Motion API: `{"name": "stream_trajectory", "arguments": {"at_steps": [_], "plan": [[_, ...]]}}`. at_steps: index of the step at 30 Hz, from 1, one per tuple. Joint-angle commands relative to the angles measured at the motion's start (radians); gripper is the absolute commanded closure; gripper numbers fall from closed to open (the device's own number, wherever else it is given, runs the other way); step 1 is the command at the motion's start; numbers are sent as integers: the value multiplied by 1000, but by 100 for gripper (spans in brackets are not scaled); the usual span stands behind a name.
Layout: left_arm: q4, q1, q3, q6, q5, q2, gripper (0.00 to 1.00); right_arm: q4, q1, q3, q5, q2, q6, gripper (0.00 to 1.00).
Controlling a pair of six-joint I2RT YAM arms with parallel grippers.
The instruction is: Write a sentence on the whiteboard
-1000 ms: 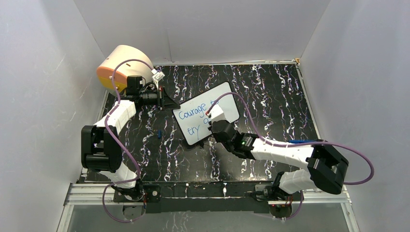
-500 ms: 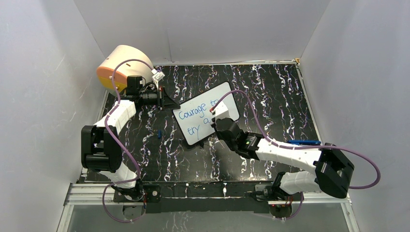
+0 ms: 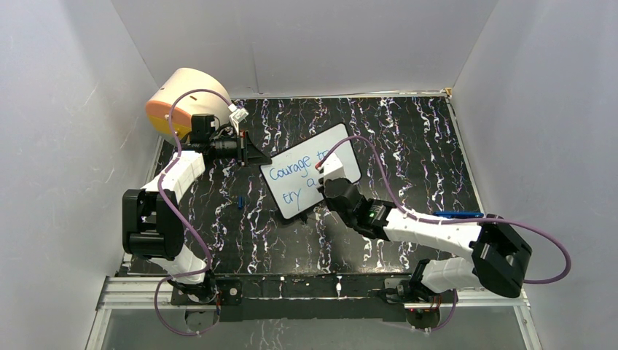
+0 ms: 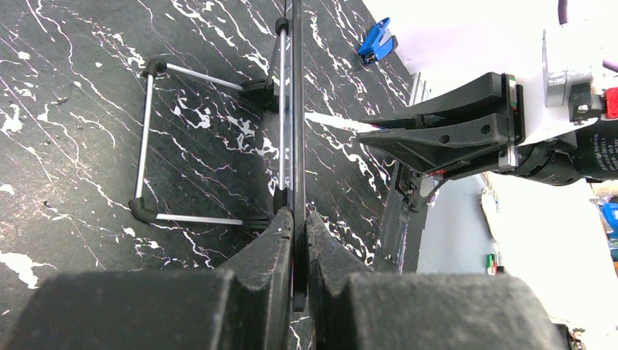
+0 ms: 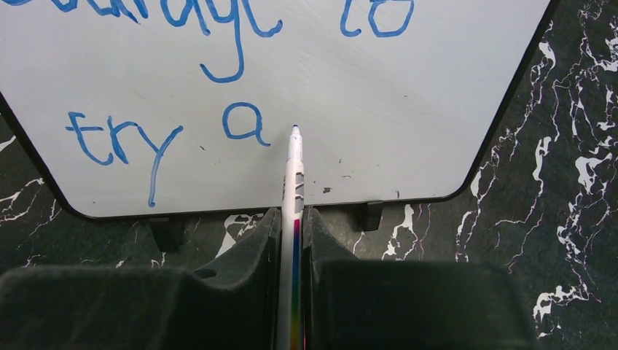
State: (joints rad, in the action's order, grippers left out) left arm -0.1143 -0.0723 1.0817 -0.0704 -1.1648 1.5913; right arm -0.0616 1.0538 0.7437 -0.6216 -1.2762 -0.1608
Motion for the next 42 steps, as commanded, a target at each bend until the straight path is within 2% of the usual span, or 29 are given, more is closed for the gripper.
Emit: {"name": "stream_trajectory", "arguments": {"at_steps": [1, 42], "plan": [[-68, -9, -9, 50, 108, 36, 100, -58, -5, 32, -13, -14, -7, 100], [-70, -9, -9, 50, 105, 43, 100, -154, -17, 55, 18, -63, 20, 100]]}}
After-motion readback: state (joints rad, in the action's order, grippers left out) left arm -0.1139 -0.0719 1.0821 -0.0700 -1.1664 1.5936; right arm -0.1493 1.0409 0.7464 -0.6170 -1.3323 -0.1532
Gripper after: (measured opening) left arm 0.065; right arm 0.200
